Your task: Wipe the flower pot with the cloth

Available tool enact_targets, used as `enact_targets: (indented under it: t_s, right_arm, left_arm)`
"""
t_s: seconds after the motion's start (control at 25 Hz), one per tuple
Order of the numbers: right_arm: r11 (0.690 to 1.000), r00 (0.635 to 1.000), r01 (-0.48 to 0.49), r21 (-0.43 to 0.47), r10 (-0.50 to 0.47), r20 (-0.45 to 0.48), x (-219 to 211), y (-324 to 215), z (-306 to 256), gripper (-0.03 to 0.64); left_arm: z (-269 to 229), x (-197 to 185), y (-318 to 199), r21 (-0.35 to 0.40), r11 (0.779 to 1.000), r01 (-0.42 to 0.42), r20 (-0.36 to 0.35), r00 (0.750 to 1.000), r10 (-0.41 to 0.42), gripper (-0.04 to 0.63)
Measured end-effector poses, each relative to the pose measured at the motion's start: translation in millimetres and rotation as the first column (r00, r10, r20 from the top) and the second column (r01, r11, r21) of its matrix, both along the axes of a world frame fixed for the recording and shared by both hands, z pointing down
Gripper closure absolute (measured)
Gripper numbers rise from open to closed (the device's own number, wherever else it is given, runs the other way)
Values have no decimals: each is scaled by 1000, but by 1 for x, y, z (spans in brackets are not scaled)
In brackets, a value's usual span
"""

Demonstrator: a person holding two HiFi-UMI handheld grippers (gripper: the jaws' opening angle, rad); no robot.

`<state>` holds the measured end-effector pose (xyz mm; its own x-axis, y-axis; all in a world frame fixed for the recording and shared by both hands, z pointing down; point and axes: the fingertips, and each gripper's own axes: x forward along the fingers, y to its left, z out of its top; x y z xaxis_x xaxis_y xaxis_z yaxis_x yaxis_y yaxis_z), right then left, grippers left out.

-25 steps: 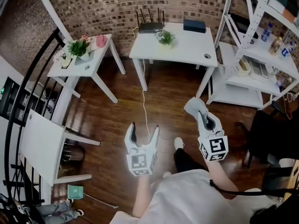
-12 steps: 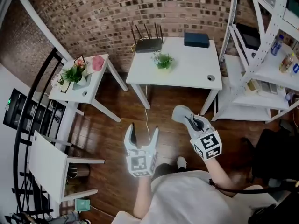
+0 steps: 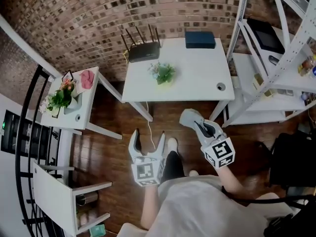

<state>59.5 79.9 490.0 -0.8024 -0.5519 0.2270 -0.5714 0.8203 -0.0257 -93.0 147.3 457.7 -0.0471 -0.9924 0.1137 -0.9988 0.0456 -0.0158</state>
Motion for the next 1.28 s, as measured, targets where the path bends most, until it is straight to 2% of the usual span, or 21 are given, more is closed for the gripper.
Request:
enact_targets:
  t_s: [0.08, 0.24, 0.44, 0.52, 0.64, 0.8, 1.0, 1.08, 1.2, 1.28]
  right_arm:
    - [1000, 999, -30, 7, 31, -22, -12, -30, 0, 614]
    - [996, 998, -34, 79, 38, -49, -59, -86, -23, 614]
    - [991, 996, -70, 114, 75, -44, -114, -148, -46, 614]
    - [989, 994, -72, 133, 81, -67, -133, -160, -42, 614]
    - [992, 990, -55, 118, 70, -126, -149, -168, -26, 614]
    - [992, 977, -116, 58, 124, -175, -132, -187, -3, 614]
    - [981, 961, -175, 87, 189, -199, -109, -224, -8, 614]
    - [975, 952, -212, 69, 222, -212, -95, -232, -2, 614]
    - [968, 940, -248, 47, 252, -229, -80, -238, 3, 614]
    - [960, 931, -274, 48, 278, -238, -65, -244, 3, 614]
  left_arm:
    - [7, -16, -36, 5, 1000, -27, -4, 1000, 27, 179]
    - [6, -55, -104, -5, 998, -70, 54, 996, 70, 179]
    - [-5, -94, -158, -6, 990, -138, 21, 990, 138, 179]
    - [11, -108, -175, -26, 988, -152, 16, 988, 152, 179]
    - [55, -121, -204, -100, 983, -153, -9, 988, 153, 181]
    - [112, -111, -220, -216, 958, -192, -65, 981, 182, 181]
    - [173, -104, -245, -339, 915, -220, -120, 975, 190, 166]
    - [194, -99, -254, -377, 896, -235, -110, 972, 208, 161]
    - [223, -91, -266, -422, 868, -263, -42, 961, 272, 161]
    - [239, -85, -275, -446, 849, -282, -35, 954, 298, 161]
